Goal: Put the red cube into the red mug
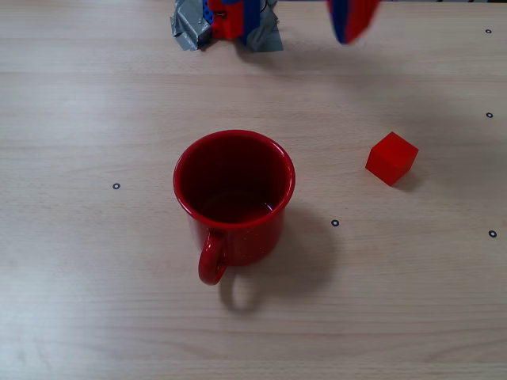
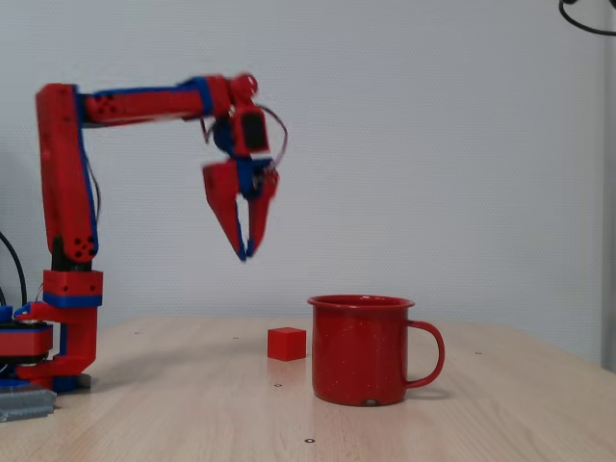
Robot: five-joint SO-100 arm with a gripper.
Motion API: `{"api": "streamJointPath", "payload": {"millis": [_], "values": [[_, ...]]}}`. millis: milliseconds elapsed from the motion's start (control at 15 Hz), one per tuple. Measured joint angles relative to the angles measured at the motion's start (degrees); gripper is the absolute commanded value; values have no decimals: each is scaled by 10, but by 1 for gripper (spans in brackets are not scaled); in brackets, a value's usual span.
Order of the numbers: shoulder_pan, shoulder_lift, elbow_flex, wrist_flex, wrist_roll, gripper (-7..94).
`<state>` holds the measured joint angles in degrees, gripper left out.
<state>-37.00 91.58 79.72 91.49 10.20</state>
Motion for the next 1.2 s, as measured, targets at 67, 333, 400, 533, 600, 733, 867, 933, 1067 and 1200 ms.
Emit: {"api": "streamJointPath", "payload": {"millis": [67, 333, 400, 533, 600, 733, 867, 933, 1067, 1200], "values": [[-4, -13, 3, -27, 4, 0], [-21, -77, 8, -102, 2, 0], [-25, -82, 8, -106, 1, 1], [-44, -103, 12, -117, 0, 18], [-40, -117, 20, -120, 9, 27], [-44, -120, 20, -134, 11, 38], [-67, -134, 33, -145, 8, 39], [-65, -149, 37, -156, 8, 39], [-63, -167, 37, -178, -5, 39], [-66, -186, 37, -209, -15, 38]]}}
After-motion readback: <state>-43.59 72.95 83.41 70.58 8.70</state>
